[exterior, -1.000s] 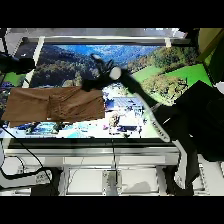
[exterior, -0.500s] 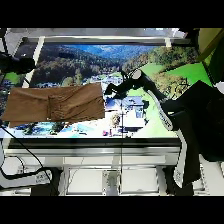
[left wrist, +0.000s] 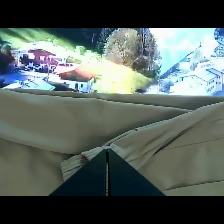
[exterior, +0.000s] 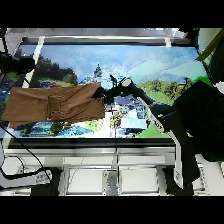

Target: Fold the clothes and pants, and hang the long-sleeved shirts on hangers.

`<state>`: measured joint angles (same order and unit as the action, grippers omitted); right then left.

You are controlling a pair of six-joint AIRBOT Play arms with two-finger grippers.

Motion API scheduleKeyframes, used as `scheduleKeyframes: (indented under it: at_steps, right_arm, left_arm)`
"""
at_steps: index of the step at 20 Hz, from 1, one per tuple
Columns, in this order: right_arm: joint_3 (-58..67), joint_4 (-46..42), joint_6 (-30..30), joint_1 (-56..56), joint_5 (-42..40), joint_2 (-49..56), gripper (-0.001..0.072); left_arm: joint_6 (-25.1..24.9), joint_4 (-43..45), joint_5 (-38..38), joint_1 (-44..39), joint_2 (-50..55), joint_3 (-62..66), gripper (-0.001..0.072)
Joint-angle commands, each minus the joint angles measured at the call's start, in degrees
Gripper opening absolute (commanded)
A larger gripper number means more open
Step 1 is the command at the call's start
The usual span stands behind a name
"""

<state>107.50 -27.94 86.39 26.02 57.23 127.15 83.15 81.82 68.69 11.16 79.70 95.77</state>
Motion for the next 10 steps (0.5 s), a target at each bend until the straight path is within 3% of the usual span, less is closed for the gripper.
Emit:
scheduleKeyframes:
  at_steps: [1,2,6,10]
  right_arm:
    - [0.1,1.3,-0.1,1.8,-0.9,0.1,0.0267]
    - [1.0,1.2,-0.1,1.8,-0.3,0.1,0.0030]
    - [8.6,-4.1,-1.4,-1.5,11.6,-1.7,0.0032]
    - [10.2,-14.7,3.9,-8.8,23.7,-9.1,0.0032]
  left_arm:
    - [0.0,0.0,0.0,0.0,0.0,0.0,0.0008]
    - [0.0,0.0,0.2,0.0,0.0,0.0,0.0008]
    - [-0.1,0.1,4.1,0.0,0.0,0.0,0.0008]
    - [0.0,0.0,8.0,-1.3,-0.1,0.0,0.0008]
